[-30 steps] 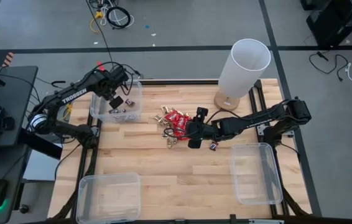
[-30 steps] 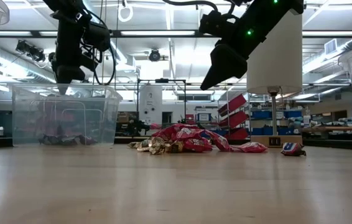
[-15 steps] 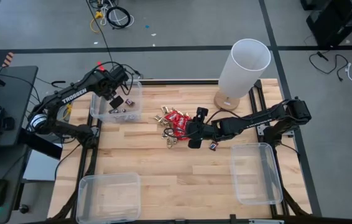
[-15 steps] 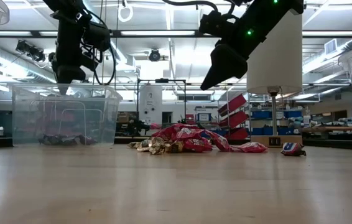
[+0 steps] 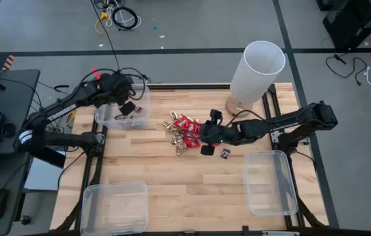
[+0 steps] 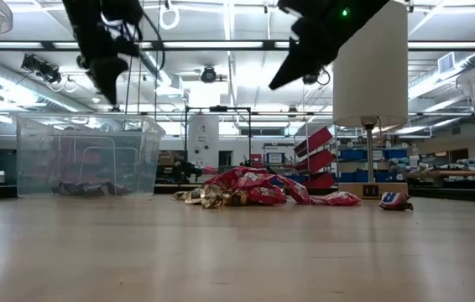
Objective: Sort candy
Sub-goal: Put the brown chocolate into the top left transparent bin
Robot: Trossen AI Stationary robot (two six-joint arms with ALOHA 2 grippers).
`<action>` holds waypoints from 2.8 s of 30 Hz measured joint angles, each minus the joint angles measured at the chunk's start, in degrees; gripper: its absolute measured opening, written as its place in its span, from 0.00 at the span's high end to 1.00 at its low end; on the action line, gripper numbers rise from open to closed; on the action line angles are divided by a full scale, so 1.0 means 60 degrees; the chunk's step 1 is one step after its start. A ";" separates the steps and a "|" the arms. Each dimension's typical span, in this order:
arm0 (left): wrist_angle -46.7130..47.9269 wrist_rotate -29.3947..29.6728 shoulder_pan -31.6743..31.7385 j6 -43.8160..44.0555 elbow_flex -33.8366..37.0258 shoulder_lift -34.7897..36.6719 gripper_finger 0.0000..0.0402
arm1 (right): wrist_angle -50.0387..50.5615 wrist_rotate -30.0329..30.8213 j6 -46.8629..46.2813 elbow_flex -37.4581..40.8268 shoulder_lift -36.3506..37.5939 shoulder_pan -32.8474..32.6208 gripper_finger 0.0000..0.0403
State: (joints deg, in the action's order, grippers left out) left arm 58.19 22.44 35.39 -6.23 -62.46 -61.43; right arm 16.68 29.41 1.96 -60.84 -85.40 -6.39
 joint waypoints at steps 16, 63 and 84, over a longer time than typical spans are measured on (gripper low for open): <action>-0.2561 -0.1284 -0.3976 0.0006 0.0000 0.1191 0.80 | 0.1603 -0.0626 -0.0194 -0.1245 0.0042 -0.0457 0.73; -0.2584 0.0439 -0.5992 0.0993 -0.0011 0.0717 0.81 | 0.7199 -0.3476 -0.1253 -0.1253 -0.2491 -0.0610 0.73; -0.2511 0.0454 -0.5992 0.0862 0.0000 0.0533 0.81 | 0.7346 -0.3307 0.0399 -0.1253 -0.3280 -0.0950 0.67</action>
State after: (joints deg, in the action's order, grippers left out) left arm 43.12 25.16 -0.56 -1.06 -62.46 -58.24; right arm 60.76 9.56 4.35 -68.36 -105.08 -12.09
